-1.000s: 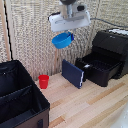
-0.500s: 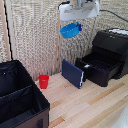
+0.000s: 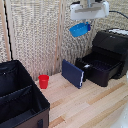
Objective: Gently grip the air fryer handle with your gripper and kindly pull it open by sliding your gripper away from the base. Gradually bring your gripper in line with the blue bowl and gently capture it, without tightening your grip too much. Securely place the blue bowl inside the opened air fryer with a steady position. Liberate your robot's gripper, and withdraw your gripper from the proximity of the air fryer.
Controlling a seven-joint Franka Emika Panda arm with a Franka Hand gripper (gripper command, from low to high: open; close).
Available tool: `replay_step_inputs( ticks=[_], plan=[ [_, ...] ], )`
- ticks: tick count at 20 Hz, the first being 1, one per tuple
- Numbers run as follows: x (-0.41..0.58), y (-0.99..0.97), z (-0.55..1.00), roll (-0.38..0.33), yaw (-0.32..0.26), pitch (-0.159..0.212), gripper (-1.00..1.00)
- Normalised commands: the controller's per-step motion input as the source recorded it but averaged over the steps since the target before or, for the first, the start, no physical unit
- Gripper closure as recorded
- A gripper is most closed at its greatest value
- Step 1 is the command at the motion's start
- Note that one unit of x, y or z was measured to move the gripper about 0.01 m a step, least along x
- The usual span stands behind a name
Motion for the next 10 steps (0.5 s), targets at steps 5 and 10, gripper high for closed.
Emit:
replay_step_inputs(
  ticks=[5,10],
  plan=[
    [0.083,-0.8,-0.02,0.0,-0.147,0.039,1.0],
    [0.257,-0.91,-0.21,0.0,-0.082,0.061,1.0]
  ],
)
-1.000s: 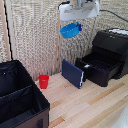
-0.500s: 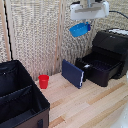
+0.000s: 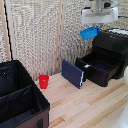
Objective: Gently grip the air fryer handle with your gripper and kindly pull it open by sliding your gripper away from the base. Gradually bring your gripper in line with the blue bowl and gently capture it, without tightening your grip too much. Securely place the blue bowl inside the opened air fryer with a steady position. Liberate your robot's gripper, and withdraw your gripper from the proximity of the air fryer.
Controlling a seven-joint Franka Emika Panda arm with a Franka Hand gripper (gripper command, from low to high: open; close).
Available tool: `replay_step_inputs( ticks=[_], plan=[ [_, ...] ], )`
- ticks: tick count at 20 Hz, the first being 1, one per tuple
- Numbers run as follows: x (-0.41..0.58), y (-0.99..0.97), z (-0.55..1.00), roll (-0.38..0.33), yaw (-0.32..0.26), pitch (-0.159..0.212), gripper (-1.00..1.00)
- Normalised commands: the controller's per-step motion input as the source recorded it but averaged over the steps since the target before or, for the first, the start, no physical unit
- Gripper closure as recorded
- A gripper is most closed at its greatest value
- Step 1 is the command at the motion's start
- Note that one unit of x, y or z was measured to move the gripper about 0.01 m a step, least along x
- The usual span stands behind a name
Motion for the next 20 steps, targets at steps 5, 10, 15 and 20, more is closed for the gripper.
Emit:
replay_step_inputs(
  ticks=[5,10,15,20],
  plan=[
    [0.24,-0.86,-0.27,0.0,-0.09,0.072,1.0],
    [0.137,-0.56,-0.4,-0.009,-0.062,0.084,1.0],
    [0.0,-0.07,-0.58,-0.075,-0.039,0.092,1.0],
    [0.182,-0.16,-0.4,-0.009,-0.014,0.031,1.0]
  ],
)
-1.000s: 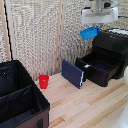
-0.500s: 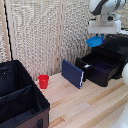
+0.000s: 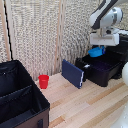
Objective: Gently grip the air fryer handle with your gripper and kindly pull it open by sliding your gripper away from the base. Gradually bring your gripper in line with the blue bowl and gently capture it, without tightening your grip too much. Securely place the blue bowl inside the opened air fryer with a steady position. Liberate your robot's gripper, and withdraw your gripper from the proximity of the air fryer.
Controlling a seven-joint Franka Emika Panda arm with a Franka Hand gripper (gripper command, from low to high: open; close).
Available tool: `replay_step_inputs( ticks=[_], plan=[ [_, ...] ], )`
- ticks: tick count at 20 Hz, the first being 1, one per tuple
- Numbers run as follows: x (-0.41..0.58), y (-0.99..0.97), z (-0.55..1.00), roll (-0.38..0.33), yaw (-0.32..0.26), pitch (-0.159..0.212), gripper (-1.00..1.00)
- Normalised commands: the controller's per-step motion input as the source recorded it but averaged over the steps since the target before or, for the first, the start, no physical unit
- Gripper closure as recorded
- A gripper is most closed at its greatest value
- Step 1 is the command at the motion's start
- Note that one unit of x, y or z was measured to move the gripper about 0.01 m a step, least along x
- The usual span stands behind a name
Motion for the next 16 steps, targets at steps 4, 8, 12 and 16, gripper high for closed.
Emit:
replay_step_inputs(
  ticks=[4,8,12,16],
  plan=[
    [0.376,-0.23,-0.32,-0.003,0.0,0.009,1.0],
    [0.396,-0.14,-0.28,-0.046,0.0,0.052,1.0],
    [0.354,0.0,-0.37,-0.16,0.0,0.137,1.0],
    [0.213,-0.02,-0.15,-0.1,-0.003,0.088,-1.0]
  ],
)
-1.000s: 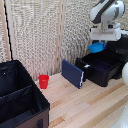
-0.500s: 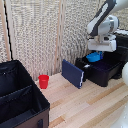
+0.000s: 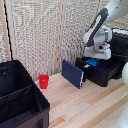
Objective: Gently grip the air fryer handle with your gripper and kindly pull it open by sliding your gripper away from the base. Gradually bring your gripper in line with the blue bowl and gently capture it, without tightening your grip too much. Securely place the blue bowl inside the opened air fryer with a steady position. Liberate your robot's gripper, and withdraw your gripper from the proximity of the air fryer.
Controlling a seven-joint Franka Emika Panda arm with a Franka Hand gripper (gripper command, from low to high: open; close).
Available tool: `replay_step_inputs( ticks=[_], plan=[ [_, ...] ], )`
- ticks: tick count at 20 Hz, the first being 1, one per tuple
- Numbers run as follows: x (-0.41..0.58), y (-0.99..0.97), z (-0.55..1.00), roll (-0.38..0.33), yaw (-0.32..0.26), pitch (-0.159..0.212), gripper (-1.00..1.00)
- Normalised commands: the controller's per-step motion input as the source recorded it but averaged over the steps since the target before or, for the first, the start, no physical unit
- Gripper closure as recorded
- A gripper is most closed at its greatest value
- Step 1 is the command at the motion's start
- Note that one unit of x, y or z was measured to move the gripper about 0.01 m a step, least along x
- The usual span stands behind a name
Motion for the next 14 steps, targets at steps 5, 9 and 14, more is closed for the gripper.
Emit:
replay_step_inputs(
  ticks=[5,9,14],
  plan=[
    [0.081,-0.06,0.39,0.072,-0.001,0.119,-1.0],
    [0.0,-0.09,0.8,0.121,0.0,0.07,-1.0],
    [0.011,-0.02,0.9,0.079,0.042,0.024,-1.0]
  ],
)
